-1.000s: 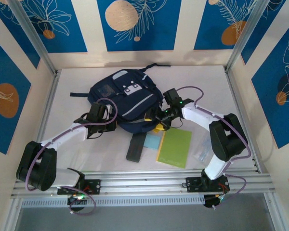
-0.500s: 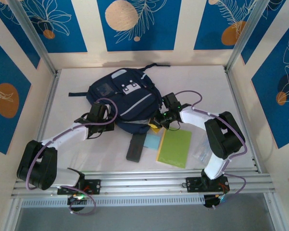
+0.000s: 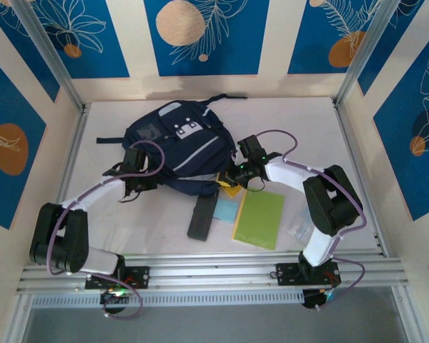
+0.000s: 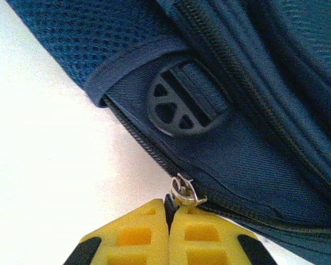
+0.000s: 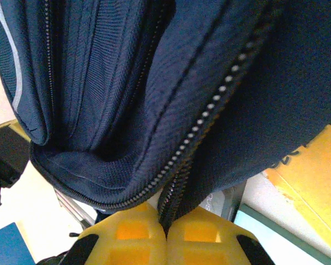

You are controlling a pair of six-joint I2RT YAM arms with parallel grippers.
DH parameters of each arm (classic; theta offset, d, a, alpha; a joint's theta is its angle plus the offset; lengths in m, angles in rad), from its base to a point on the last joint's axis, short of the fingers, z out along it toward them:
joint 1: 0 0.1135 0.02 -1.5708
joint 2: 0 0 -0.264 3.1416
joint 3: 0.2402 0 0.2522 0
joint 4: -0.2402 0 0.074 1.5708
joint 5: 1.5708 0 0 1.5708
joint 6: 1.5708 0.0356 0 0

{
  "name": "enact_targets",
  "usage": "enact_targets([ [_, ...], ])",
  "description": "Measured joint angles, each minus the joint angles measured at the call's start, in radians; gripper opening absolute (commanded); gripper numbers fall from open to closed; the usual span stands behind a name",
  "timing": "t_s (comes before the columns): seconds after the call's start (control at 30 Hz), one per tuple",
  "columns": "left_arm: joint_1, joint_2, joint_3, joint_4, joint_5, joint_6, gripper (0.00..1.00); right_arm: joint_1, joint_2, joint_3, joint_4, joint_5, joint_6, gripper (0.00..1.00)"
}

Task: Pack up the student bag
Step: Move the student bag to the top-left of the table, then pick up the book from the center of the table.

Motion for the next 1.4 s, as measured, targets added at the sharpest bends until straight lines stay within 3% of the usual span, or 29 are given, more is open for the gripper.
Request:
enact_targets([
  [0.13, 0.021, 0.043, 0.032, -0.005, -0.037, 0.005, 0.0, 0.016, 0.027, 0.051, -0.029, 0.008, -0.022, 0.0],
  [0.27, 0.045, 0.053, 0.048, -0.008, -0.07, 0.003, 0.19, 0.046, 0.052, 0.105, -0.045, 0.019, -0.034, 0.0],
  [0.4, 0.065, 0.066, 0.065, -0.025, -0.104, -0.016, 0.29, 0.059, 0.074, 0.15, -0.063, 0.027, -0.036, 0.0],
  [0.63, 0.098, 0.061, 0.068, -0.063, -0.171, -0.048, 0.57, 0.081, 0.197, 0.291, -0.109, 0.028, -0.05, 0.0],
  [0.83, 0.099, -0.069, 0.039, -0.077, -0.104, -0.097, 0.63, 0.154, 0.319, 0.453, -0.119, 0.003, -0.049, 0.0],
  [0.9, 0.098, -0.118, 0.024, -0.077, -0.063, -0.122, 0.63, 0.181, 0.36, 0.507, -0.122, -0.012, -0.048, 0.05],
  [1.07, 0.083, -0.198, -0.005, -0.076, 0.024, -0.185, 0.63, 0.22, 0.399, 0.568, -0.127, -0.059, -0.057, 0.34],
  [1.13, 0.073, -0.215, -0.013, -0.076, 0.048, -0.211, 0.64, 0.22, 0.392, 0.567, -0.135, -0.074, -0.074, 0.41],
  [1.4, -0.071, -0.225, -0.03, 0.009, 0.117, -0.33, 0.64, 0.111, 0.206, 0.516, -0.289, -0.046, -0.255, 0.49],
])
